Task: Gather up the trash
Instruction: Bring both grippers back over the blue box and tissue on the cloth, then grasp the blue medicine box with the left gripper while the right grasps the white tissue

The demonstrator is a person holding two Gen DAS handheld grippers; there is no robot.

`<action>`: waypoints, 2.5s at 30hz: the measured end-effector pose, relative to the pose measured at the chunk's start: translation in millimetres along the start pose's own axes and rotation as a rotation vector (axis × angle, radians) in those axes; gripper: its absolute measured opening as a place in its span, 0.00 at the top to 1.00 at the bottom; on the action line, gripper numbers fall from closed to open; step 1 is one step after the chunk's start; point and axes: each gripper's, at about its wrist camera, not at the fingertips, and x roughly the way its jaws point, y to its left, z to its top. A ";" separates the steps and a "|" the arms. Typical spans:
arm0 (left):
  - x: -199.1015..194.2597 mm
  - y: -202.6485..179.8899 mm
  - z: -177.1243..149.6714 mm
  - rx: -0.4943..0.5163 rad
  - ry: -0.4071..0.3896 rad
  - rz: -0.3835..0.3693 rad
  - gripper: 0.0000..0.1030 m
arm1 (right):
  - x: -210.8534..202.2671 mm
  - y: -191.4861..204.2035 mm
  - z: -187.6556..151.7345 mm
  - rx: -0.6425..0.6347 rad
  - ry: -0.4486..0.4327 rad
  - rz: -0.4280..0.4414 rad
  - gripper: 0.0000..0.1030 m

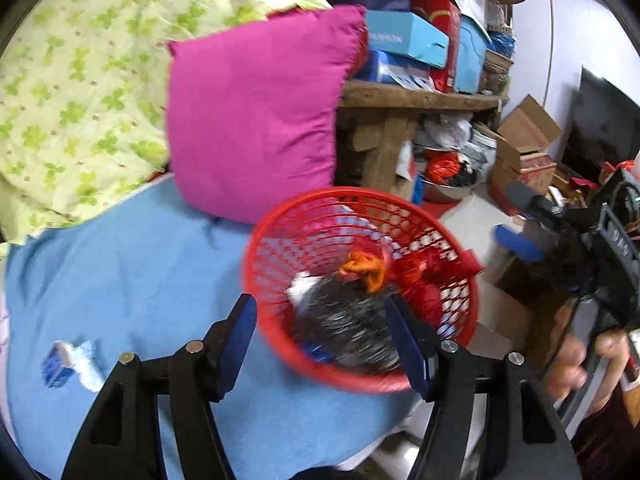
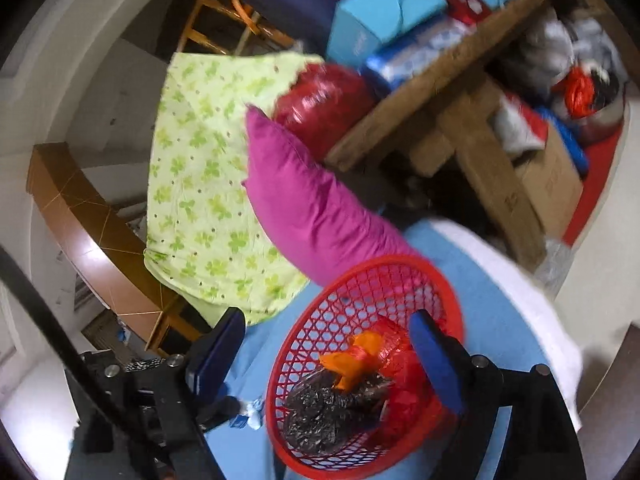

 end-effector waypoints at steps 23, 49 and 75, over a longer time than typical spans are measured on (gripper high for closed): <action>-111.4 223.6 -203.2 -0.431 0.076 0.444 0.33 | 43.3 162.8 -80.5 -0.386 0.204 0.157 0.17; 8.3 405.6 -145.5 -0.124 0.118 0.139 0.30 | 428.4 204.1 -315.0 -0.483 0.821 -0.015 0.68; 60.0 404.4 -146.9 0.129 0.242 0.081 0.27 | 317.4 152.1 -268.3 -0.377 0.767 0.003 0.75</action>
